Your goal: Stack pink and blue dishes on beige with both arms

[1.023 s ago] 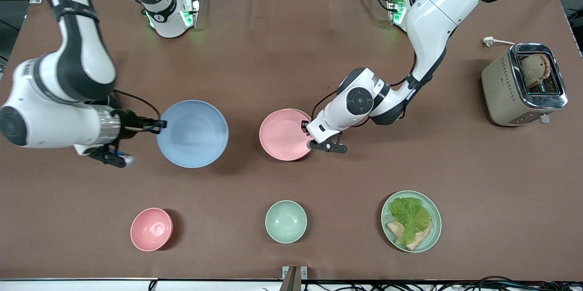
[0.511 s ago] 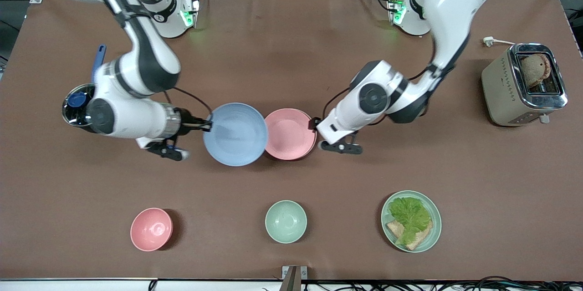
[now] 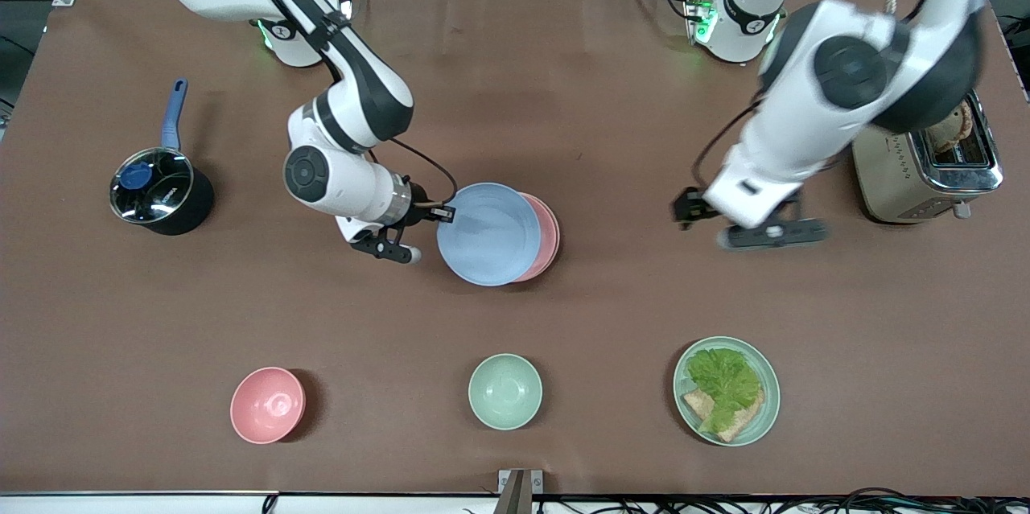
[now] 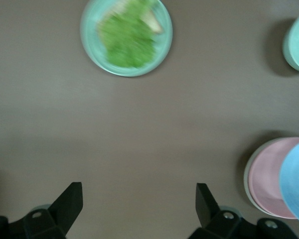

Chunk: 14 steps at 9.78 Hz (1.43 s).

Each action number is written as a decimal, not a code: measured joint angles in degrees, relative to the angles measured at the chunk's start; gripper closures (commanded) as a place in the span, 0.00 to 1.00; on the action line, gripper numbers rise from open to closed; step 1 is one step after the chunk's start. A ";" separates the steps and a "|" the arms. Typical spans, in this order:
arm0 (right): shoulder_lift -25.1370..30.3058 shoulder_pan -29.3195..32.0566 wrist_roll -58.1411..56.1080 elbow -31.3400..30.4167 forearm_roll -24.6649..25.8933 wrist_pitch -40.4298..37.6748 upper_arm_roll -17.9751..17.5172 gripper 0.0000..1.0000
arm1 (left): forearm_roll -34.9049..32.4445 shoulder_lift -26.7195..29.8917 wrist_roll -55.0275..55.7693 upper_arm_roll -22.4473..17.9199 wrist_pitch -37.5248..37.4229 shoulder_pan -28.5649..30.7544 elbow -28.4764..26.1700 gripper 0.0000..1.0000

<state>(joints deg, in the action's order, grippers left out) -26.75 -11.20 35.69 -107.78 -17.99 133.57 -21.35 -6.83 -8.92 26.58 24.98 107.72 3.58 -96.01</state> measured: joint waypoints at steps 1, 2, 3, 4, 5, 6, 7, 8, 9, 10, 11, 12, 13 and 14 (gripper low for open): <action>-0.54 -0.15 -0.01 -1.89 0.01 3.40 -0.12 0.94 | 0.69 2.64 -2.80 -2.49 -1.69 -0.05 0.23 0.00; -1.28 -0.42 -0.01 -3.39 0.02 6.32 -0.48 0.92 | 2.81 4.99 -6.17 -4.97 -3.51 -0.14 0.86 0.00; -1.81 -0.71 -0.01 -4.05 0.03 7.80 -0.76 0.59 | 4.99 7.29 -10.49 -7.62 -6.27 -0.17 1.66 0.00; -2.05 -0.82 -0.01 -4.11 0.04 7.97 -0.89 0.13 | 6.59 9.72 -14.57 -10.02 -9.07 -0.19 2.15 0.00; -2.08 -0.79 0.00 -4.11 0.04 7.94 -0.88 0.00 | 7.58 12.42 -17.38 -12.12 -11.59 -0.17 2.39 0.00; -2.06 -0.74 0.00 -4.05 0.03 7.93 -0.87 0.00 | 8.00 14.91 -18.66 -13.68 -13.35 -0.32 2.42 0.00; -1.80 -0.73 0.10 -3.67 0.03 7.92 -0.87 0.00 | 8.14 16.87 -19.15 -15.60 -14.88 -1.19 2.41 0.00; -0.66 -0.58 0.44 -2.88 0.04 6.76 -0.86 0.00 | 8.18 18.06 -19.40 -17.95 -15.95 -2.74 2.41 0.00; 1.34 -0.24 0.95 -1.90 0.09 3.22 -0.78 0.00 | 8.19 18.48 -19.41 -19.08 -16.78 -3.26 2.50 0.00; 4.10 0.60 1.31 -0.94 1.26 -1.72 -0.55 0.00 | 8.20 18.40 -19.41 -19.46 -17.84 -3.27 2.96 0.00; 8.15 2.83 2.04 -0.09 4.21 -8.02 -0.40 0.00 | 8.23 18.01 -19.41 -19.55 -18.99 -3.28 3.93 0.00; 13.55 6.29 2.44 0.64 8.80 -14.70 -0.13 0.00 | 8.25 17.24 -19.41 -19.57 -20.35 -3.31 5.21 0.00; 19.56 9.84 2.50 1.15 13.38 -19.77 1.02 0.00 | 8.26 16.49 -19.50 -19.58 -21.13 -3.35 6.06 0.00; 24.63 11.63 0.97 1.92 15.81 -23.14 4.19 0.00 | 8.26 15.96 -19.62 -19.57 -21.29 -3.44 6.29 0.00</action>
<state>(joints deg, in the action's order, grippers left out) -2.12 0.44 36.66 -105.86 -2.19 110.43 -17.16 1.43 7.04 6.97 5.40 86.42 0.14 -89.72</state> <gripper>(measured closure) 0.000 0.000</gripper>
